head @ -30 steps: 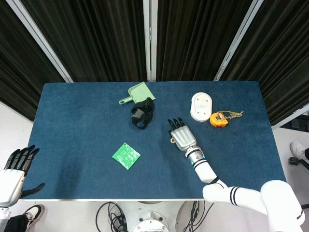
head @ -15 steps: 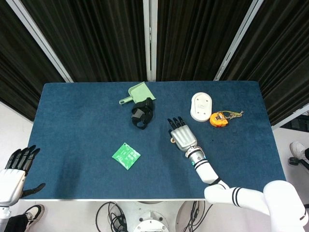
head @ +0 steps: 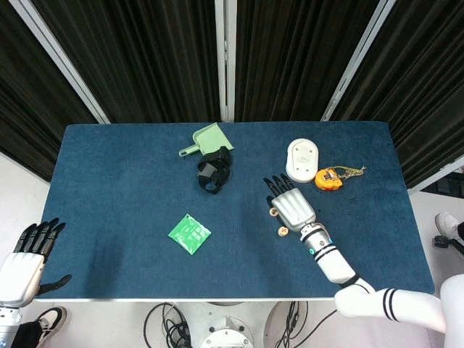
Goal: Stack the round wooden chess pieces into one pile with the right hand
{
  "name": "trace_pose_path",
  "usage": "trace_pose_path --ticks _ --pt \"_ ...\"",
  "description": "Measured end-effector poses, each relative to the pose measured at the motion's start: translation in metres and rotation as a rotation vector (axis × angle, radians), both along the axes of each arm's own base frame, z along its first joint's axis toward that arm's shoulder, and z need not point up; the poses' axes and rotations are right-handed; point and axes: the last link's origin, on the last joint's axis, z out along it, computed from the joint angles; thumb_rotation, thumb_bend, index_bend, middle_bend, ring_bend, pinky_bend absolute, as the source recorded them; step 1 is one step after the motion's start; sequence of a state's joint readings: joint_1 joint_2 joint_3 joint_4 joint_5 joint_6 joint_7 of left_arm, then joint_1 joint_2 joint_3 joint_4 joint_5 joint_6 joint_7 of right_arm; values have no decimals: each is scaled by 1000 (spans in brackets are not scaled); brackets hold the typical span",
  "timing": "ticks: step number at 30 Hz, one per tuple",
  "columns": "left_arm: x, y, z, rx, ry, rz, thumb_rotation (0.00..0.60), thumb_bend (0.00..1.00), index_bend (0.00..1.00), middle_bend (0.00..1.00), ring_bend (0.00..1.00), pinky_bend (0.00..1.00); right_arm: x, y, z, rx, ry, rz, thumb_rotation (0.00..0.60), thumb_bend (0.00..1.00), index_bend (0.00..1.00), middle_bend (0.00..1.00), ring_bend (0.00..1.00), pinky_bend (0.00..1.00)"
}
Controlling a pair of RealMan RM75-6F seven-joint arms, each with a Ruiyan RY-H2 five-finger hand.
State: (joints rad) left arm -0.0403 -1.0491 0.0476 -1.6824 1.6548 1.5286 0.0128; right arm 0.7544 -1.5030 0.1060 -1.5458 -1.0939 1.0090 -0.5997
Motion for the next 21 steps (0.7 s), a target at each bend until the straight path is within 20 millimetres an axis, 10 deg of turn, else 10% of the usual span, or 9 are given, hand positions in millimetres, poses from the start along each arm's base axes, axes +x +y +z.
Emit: trace_pose_path --ticks 21 --pt "0 0 2 12 1 4 600 60 0 0 0 0 -30 24 -3 86 -4 -57 600 282 592 58 0 0"
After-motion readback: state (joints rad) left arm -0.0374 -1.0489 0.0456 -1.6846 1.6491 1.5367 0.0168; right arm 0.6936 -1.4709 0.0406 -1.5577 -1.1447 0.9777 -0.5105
